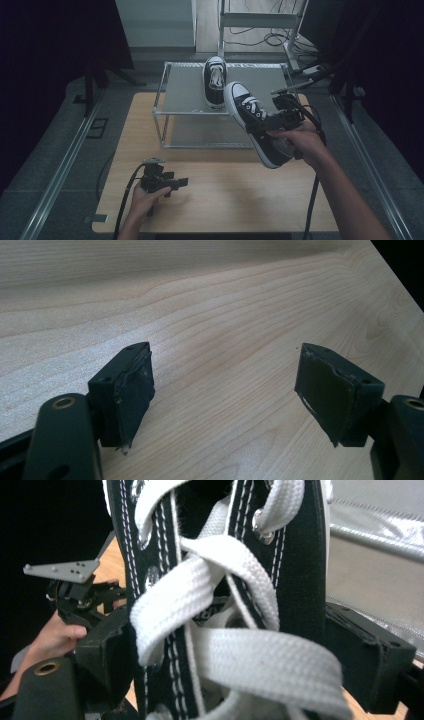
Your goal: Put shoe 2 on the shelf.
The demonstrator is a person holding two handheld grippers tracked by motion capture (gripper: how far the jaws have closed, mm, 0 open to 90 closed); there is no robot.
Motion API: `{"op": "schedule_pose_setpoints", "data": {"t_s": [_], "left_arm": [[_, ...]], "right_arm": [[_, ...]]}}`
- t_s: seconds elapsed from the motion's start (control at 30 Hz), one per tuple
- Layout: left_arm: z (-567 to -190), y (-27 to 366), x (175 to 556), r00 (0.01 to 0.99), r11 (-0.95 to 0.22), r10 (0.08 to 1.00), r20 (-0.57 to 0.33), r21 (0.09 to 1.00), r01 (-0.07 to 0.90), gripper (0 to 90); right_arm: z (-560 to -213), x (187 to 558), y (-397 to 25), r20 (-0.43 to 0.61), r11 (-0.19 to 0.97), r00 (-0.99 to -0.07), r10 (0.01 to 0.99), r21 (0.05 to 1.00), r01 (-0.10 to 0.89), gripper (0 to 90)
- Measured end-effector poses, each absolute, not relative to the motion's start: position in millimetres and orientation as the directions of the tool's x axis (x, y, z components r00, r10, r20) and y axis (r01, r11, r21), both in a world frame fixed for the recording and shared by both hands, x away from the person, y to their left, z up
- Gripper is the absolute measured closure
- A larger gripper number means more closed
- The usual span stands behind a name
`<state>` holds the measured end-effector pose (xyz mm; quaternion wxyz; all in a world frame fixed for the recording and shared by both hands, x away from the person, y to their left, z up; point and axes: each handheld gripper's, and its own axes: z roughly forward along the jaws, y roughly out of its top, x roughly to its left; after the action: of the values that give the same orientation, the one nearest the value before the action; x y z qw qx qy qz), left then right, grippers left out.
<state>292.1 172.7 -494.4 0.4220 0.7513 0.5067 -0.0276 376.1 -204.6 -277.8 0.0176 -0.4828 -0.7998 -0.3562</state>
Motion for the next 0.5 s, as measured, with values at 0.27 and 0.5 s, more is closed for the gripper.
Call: {"op": "schedule_pose_setpoints", "data": {"t_s": [0.27, 0.5], "left_arm": [[-495.3, 170.9, 292.0, 0.484, -0.139, 0.742, -0.463, 0.601, 0.787, 24.6], [-494.7, 172.5, 292.2, 0.483, -0.130, 0.739, -0.469, 0.604, 0.786, 24.6]], "right_arm": [[-271.9, 387.4, -205.0, 0.373, 0.253, -0.509, 0.776, 0.556, 0.792, 14.9], [-267.5, 401.4, -204.2, 0.381, 0.215, -0.473, 0.794, 0.551, 0.806, 14.9]]}}
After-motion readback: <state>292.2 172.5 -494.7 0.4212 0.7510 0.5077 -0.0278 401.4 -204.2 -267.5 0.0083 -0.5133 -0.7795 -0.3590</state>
